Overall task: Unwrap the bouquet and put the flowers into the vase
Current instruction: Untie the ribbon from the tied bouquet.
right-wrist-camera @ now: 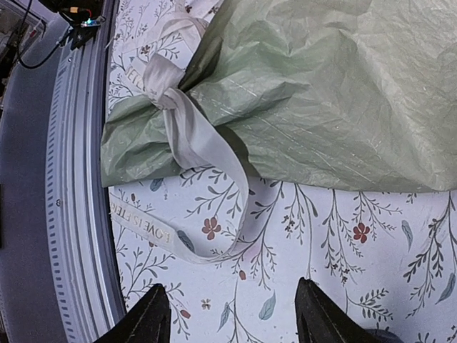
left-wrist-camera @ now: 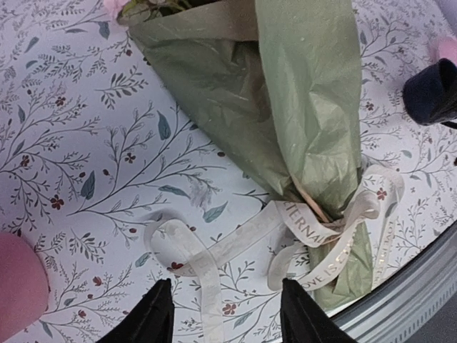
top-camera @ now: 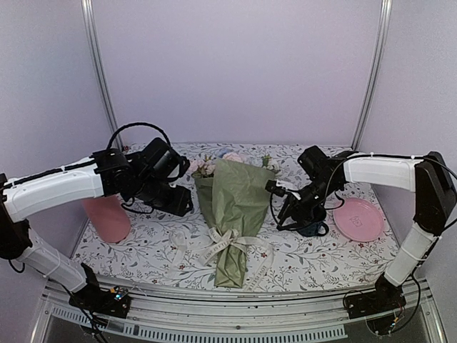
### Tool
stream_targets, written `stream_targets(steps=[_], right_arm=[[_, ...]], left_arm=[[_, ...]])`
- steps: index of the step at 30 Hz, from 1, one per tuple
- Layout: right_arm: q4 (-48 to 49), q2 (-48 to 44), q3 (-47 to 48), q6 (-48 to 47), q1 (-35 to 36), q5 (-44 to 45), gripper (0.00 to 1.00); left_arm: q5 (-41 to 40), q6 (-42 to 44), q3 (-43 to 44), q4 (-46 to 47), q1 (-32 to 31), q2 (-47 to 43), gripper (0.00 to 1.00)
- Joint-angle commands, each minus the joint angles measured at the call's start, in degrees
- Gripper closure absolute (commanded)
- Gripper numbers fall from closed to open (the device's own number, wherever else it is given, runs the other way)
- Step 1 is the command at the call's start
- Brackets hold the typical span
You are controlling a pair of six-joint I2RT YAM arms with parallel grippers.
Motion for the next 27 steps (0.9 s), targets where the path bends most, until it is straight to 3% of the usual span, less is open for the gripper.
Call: stream_targets(steps=[1, 7, 12, 20, 27], right_arm=[[4.2, 3.8, 1.6, 1.2, 2.5, 3.7, 0.38], [7.5, 11.5, 5.2, 3.9, 4.5, 5.7, 0.38], [8.8, 15.7, 5.8, 5.5, 5.3, 6.2, 0.37], [9.2, 18.1, 4.3, 6.7, 6.0, 2.7, 0.37], [8.9, 19.3, 4.1, 6.4, 6.2, 1.1, 0.37]], left_arm=[[4.7, 3.9, -4.4, 19.4, 0.6, -2.0, 0.46], [11.9, -0.8, -14.1, 48.7, 0.8, -0.8, 0.48], [18.0, -3.5, -17.9, 65.6, 2.7, 4.9, 0.67], [21.8, -4.8, -15.1, 71.5, 3.4, 15.4, 0.88], [25.5, -5.5, -11.3, 70.8, 3.6, 24.1, 0.93]])
